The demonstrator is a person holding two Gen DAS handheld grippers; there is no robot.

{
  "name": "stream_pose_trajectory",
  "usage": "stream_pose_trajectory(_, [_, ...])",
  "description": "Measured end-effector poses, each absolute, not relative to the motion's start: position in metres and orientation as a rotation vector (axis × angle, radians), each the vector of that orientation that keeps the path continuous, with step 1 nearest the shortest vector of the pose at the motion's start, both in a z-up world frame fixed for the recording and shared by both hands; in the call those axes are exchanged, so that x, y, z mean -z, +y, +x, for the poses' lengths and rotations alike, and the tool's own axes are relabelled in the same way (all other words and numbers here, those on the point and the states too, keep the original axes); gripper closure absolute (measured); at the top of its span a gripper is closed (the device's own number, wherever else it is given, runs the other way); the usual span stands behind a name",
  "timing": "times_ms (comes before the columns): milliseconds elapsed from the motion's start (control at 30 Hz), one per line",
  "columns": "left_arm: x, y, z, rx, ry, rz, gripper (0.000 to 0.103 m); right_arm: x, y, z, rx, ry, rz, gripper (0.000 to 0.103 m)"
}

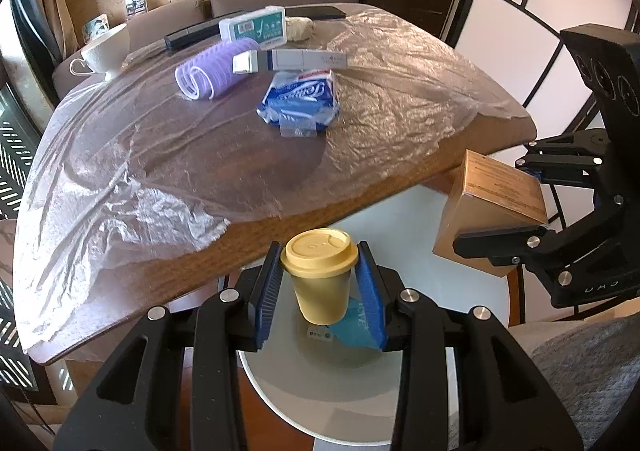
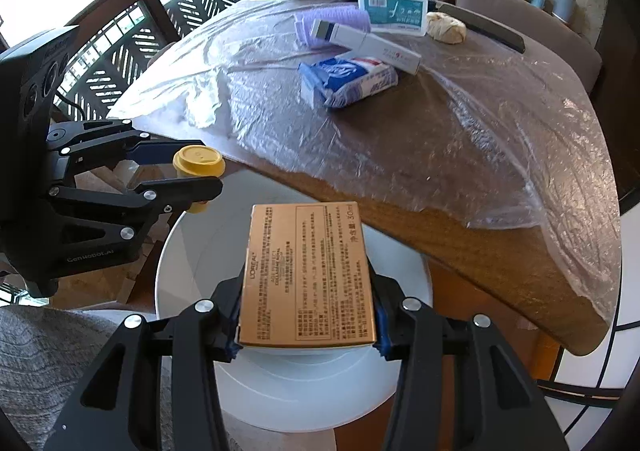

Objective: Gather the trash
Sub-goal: 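Hold the yellow cup and cardboard box above the white bin, then open both tools to drop the cup and box into the bin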

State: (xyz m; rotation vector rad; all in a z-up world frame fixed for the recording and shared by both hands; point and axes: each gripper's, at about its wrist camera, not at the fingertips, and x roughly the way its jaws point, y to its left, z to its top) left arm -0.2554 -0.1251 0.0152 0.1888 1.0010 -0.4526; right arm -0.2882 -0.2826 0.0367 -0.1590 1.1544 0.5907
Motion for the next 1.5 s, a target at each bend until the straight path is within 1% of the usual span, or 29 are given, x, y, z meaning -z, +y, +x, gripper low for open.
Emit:
stream_pose_trajectory(1067, [0.047, -0.127, -0.274, 0.466, 1.129, 0.284, 0.064, 0.030, -0.258, -0.299, -0.627, 1.259, -0.266, 0.056])
stream_pose_trajectory(1500, [0.068, -0.134, -0.269, 0.468, 1.168, 0.303, 0.064, 0.055, -0.254, -0.292, -0.621, 1.301, -0.278, 0.056])
